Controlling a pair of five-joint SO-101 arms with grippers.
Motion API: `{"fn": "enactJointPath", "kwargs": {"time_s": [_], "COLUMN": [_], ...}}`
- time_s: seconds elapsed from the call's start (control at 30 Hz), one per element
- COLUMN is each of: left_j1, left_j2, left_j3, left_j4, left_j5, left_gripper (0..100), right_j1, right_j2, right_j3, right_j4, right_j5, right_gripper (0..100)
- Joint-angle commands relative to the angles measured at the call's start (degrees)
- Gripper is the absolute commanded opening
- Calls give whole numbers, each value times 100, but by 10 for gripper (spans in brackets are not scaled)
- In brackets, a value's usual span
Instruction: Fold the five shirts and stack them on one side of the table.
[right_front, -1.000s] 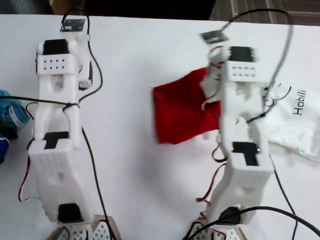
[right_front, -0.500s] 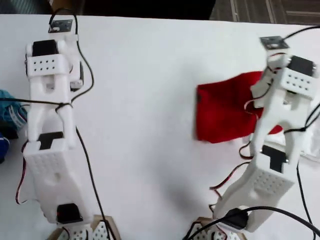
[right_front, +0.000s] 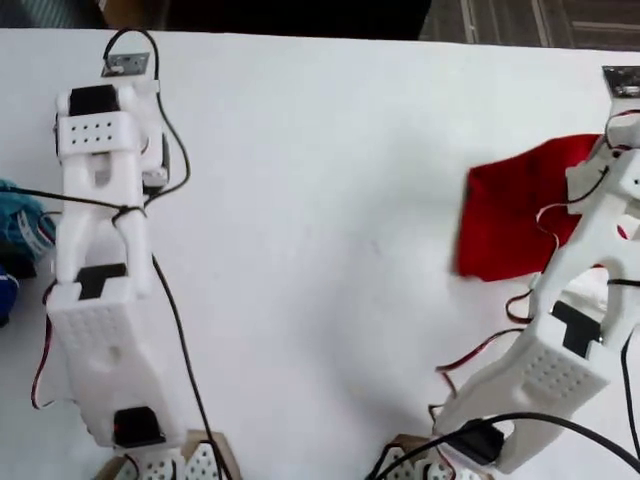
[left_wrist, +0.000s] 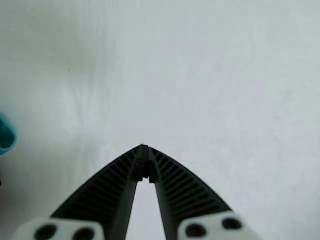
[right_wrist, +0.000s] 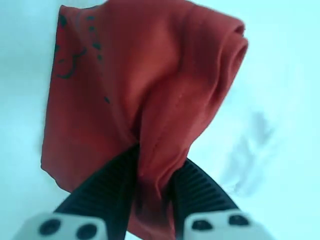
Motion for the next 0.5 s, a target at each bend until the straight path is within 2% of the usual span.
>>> {"fn": "enactJointPath", "kwargs": {"time_s": [0.0, 0.3, 0.47], "left_j1": [-62, -53, -53], "left_j2": [-457, -431, -431], "left_j3": [-4, -4, -4], "left_j4": [-9, -9, 0], "left_j5": [-62, -62, -62], "left_gripper": [25, 25, 25], "right_j1": [207, 804, 1024], "right_j2": [-444, -409, 171], "right_j3": [-281, -246, -281], "right_j4": [-189, -787, -1059], "right_j5": [70, 88, 88], "right_gripper": [20, 20, 20]}}
